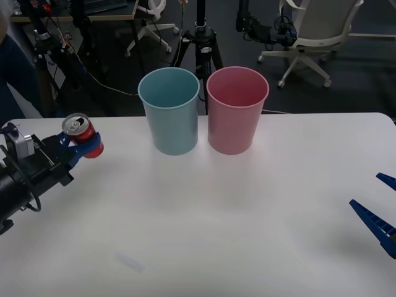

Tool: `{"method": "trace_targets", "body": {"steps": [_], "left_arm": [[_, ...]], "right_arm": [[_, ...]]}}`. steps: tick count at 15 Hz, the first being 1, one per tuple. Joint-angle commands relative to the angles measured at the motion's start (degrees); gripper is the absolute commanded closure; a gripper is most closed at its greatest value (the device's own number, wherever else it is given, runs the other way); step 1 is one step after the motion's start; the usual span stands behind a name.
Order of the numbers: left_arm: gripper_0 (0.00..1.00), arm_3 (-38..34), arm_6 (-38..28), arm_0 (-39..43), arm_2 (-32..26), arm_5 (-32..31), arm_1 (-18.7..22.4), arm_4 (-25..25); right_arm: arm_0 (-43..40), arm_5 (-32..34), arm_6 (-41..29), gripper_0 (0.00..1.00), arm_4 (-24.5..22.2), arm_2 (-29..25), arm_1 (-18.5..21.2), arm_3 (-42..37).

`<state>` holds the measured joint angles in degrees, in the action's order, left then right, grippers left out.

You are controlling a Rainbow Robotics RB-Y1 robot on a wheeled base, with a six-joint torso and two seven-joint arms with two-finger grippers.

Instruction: Grasp the object on the table and drop it into the matching bin: aluminum can to the light blue bin, PET bottle to the pink bin.

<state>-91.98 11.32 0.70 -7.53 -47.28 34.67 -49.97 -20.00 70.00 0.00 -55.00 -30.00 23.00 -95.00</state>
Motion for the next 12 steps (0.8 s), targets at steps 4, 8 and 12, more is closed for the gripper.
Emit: {"method": "trace_targets", "body": {"steps": [4,8,12], "left_arm": [[1.0,-0.1,-14.5,-10.2,0.2,2.2,2.8,-9.5],[1.0,0.0,-22.7,-17.9,5.0,4.1,2.8,-14.6],[1.0,2.7,-25.1,-25.7,13.3,9.6,2.8,-13.9]], "right_arm": [[0.0,0.0,0.0,0.0,0.0,0.0,0.0,0.0],[0.0,0.0,0.0,0.0,0.0,0.0,0.0,0.0],[0.0,0.0,0.0,0.0,0.0,0.0,0.0,0.0]]}}
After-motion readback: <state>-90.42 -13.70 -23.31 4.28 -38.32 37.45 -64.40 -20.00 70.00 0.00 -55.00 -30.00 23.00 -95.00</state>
